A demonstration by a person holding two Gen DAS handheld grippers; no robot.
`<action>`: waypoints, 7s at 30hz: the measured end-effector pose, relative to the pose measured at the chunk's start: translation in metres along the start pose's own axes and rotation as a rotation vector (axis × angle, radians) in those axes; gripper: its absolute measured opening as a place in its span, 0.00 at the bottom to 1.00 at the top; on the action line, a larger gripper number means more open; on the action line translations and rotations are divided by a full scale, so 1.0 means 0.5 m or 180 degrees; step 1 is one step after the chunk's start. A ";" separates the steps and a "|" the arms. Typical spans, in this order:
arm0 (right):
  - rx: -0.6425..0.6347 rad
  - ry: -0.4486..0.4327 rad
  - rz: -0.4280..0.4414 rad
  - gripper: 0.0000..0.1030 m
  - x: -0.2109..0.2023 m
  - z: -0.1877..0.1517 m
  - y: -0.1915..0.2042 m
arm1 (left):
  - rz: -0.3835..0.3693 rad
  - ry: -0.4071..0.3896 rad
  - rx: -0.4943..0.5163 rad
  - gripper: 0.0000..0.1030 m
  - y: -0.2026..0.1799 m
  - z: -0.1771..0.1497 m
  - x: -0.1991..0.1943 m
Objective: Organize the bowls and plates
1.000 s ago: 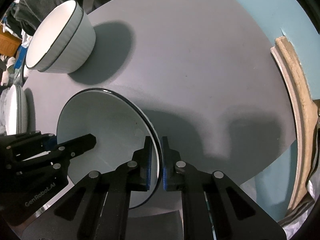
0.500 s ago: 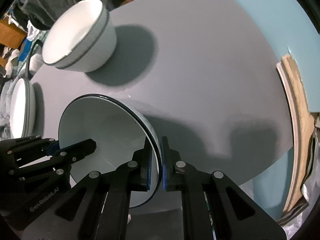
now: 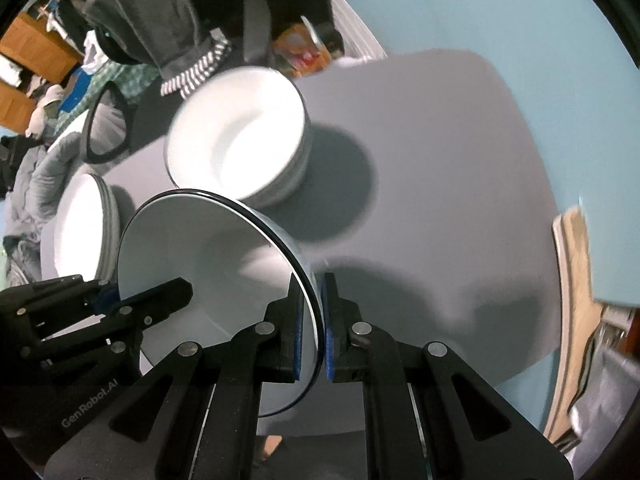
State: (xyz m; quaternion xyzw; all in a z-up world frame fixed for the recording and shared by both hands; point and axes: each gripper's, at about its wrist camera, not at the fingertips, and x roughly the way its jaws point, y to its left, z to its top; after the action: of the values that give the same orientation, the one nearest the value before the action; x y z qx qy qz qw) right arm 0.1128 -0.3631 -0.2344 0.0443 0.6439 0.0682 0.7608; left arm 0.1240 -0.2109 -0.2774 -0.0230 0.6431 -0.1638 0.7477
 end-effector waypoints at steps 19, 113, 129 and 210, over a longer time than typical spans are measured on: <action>-0.0284 0.0011 0.0090 0.08 0.038 0.171 0.042 | 0.0225 -0.0175 -0.0167 0.12 0.049 0.155 -0.003; -0.0730 -0.0960 -0.0216 0.69 -0.216 0.123 0.170 | 0.0365 -0.1217 -0.0377 0.73 0.101 -0.008 -0.328; -0.0905 -0.0828 -0.0135 0.69 -0.206 0.128 0.140 | 0.0272 -0.1191 -0.0258 0.74 0.076 0.017 -0.315; -0.0796 0.0938 0.1001 0.33 0.203 0.244 -0.013 | -0.0562 0.0272 -0.0848 0.29 0.149 0.179 0.126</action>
State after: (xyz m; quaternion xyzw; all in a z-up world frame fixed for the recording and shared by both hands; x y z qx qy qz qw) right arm 0.2499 -0.3507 -0.3138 0.0391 0.7196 0.2707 0.6382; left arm 0.2344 -0.1734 -0.3403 -0.1714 0.6858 -0.1430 0.6927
